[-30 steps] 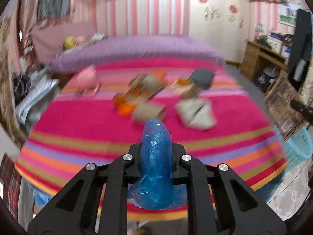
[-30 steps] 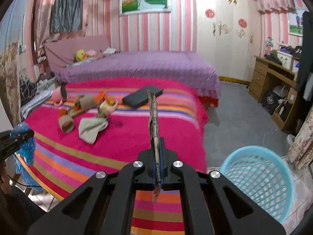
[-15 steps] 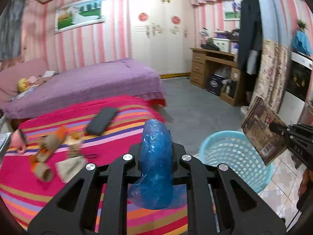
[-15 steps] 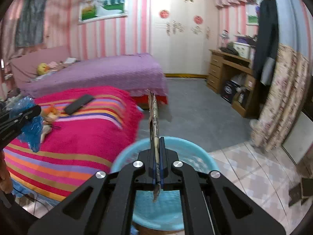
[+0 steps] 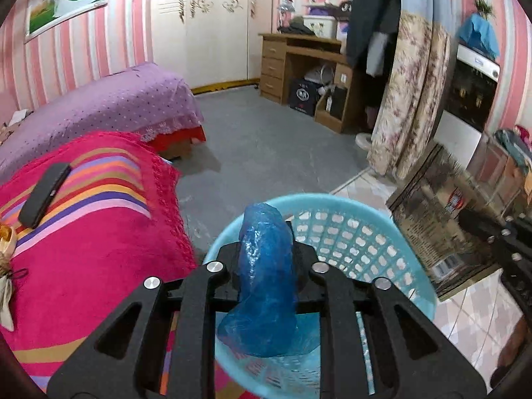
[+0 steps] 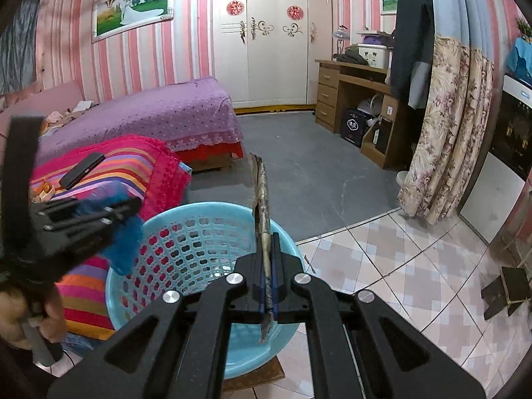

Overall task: Collect trash
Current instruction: 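Open both tools over the light-blue basket, dropping the bag and packet, then move both tools back over the bed toward the cardboard tube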

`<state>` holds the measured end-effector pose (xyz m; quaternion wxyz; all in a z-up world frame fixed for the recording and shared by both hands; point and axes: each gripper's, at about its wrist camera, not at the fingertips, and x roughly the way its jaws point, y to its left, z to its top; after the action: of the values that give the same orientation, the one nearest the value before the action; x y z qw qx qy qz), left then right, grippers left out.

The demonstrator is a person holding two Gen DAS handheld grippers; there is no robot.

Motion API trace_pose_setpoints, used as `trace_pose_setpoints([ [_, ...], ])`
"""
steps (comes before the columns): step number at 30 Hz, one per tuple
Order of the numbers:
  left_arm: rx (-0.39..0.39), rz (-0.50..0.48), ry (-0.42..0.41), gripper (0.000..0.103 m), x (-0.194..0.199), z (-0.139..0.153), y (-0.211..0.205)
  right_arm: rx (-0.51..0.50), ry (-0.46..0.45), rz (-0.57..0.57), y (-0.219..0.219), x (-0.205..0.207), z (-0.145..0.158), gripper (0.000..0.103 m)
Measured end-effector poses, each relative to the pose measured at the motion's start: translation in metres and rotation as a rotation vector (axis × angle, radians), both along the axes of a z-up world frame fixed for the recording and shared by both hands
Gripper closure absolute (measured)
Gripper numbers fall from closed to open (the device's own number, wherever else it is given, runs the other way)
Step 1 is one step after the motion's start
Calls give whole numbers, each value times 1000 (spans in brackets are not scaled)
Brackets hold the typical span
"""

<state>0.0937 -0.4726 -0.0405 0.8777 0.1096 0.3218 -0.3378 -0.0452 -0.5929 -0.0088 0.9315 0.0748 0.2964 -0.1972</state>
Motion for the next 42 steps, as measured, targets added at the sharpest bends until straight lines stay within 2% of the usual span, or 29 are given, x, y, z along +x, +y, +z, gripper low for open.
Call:
trace_pose_setpoints([
  [1,7,4,4,83,2,-5,-3,1,0,1,0,0,0,100],
  [2,11,2,14,77,4,-8,-2,2,-2,1,-1,1,-1,100],
  [3,8,0,20,65,5,-10,-1,0,-4,1,-1,1,-1,100],
  [4,5,1,20,57,6,-11,0,-1,-6,1,-1,2,-2,100],
  [5,-1,15,7,42,6,-10,5,-1,-8,1,-3,1,-2,100],
  [6,-5,33,-11,33,6,-9,8,0,-10,1,-3,2,-3,100],
  [11,-11,79,-29,26,11,0,30,2,-10,11,2,3,-6,100],
  [18,-6,153,-102,15,21,20,67,2,-3,36,11,13,-8,100],
  [23,17,189,-163,13,22,33,90,-7,-3,55,21,27,-4,99],
  [29,34,222,-201,12,20,38,116,-26,40,46,27,48,-14,97],
  [30,35,232,-206,12,21,40,123,-26,46,45,28,49,-15,93],
  [32,40,250,-216,12,22,42,135,-30,54,38,29,51,-16,46],
  [33,42,260,-222,12,23,44,141,-32,53,32,31,52,-17,37],
  [36,43,288,-238,12,23,50,165,-36,64,22,34,54,-18,34],
  [37,45,306,-252,12,23,55,177,-37,63,19,35,54,-17,26],
  [38,45,318,-261,12,24,59,186,-38,50,17,38,53,-14,19],
  [42,39,379,-300,10,24,77,231,-15,-37,39,54,43,6,11],
])
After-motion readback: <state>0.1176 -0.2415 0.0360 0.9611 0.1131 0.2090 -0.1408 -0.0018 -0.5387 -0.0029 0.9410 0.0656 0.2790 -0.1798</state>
